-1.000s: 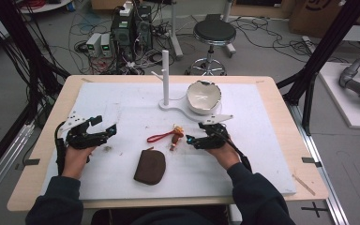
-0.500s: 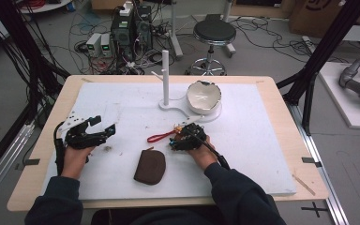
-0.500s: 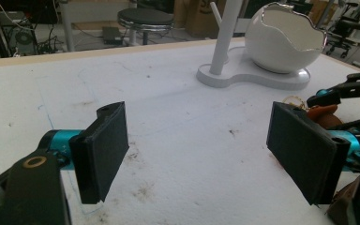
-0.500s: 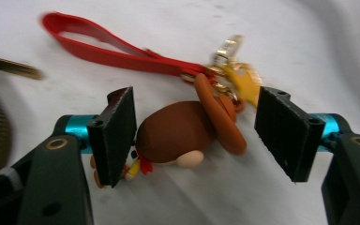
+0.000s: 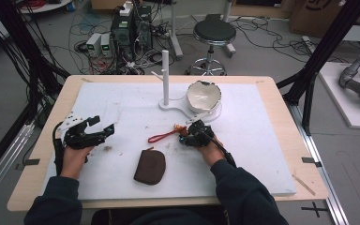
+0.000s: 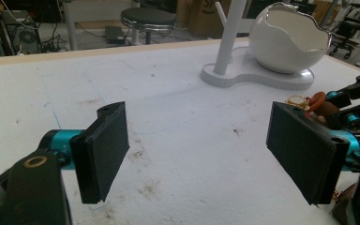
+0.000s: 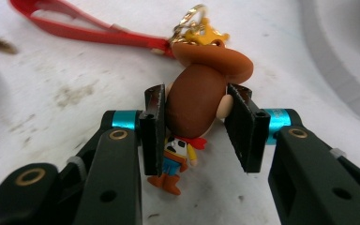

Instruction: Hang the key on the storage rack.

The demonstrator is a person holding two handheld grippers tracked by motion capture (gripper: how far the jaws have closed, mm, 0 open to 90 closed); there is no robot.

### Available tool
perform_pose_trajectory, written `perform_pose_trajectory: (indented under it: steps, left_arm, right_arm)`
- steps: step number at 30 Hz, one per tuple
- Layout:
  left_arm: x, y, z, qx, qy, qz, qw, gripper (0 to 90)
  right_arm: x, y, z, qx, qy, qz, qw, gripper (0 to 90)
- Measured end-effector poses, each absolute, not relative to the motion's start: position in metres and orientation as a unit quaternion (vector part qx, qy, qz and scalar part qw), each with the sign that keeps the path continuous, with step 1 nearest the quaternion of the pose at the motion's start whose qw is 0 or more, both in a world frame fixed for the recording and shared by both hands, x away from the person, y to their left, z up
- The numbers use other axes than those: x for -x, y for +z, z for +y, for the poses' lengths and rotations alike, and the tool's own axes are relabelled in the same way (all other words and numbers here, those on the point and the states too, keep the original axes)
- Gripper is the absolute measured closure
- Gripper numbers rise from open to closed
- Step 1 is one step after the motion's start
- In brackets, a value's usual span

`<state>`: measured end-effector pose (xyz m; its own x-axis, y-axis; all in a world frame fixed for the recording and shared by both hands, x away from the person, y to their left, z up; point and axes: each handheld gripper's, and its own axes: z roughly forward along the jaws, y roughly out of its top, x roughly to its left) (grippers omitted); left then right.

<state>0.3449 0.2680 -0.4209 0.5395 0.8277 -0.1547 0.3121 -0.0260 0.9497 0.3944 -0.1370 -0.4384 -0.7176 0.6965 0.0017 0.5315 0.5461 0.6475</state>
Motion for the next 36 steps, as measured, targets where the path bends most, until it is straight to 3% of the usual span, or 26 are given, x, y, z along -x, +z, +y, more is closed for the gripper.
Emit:
perform_pose_trajectory:
  steps: [9,26,36]
  left_arm:
    - [-0.346,-0.422,0.268,-0.677,0.231,0.424,0.556,21.2]
    - [-0.347,-0.423,0.269,-0.678,0.227,0.424,0.557,21.5]
    - [-0.347,-0.423,0.268,-0.678,0.226,0.424,0.557,21.6]
  right_arm:
    - [-0.406,-0.404,-0.148,-0.313,0.417,0.845,0.115,61.8]
    - [-0.443,-0.285,-0.122,-0.229,0.505,0.814,0.173,61.9]
    - [-0.465,-0.256,-0.110,-0.242,0.523,0.794,0.191,61.8]
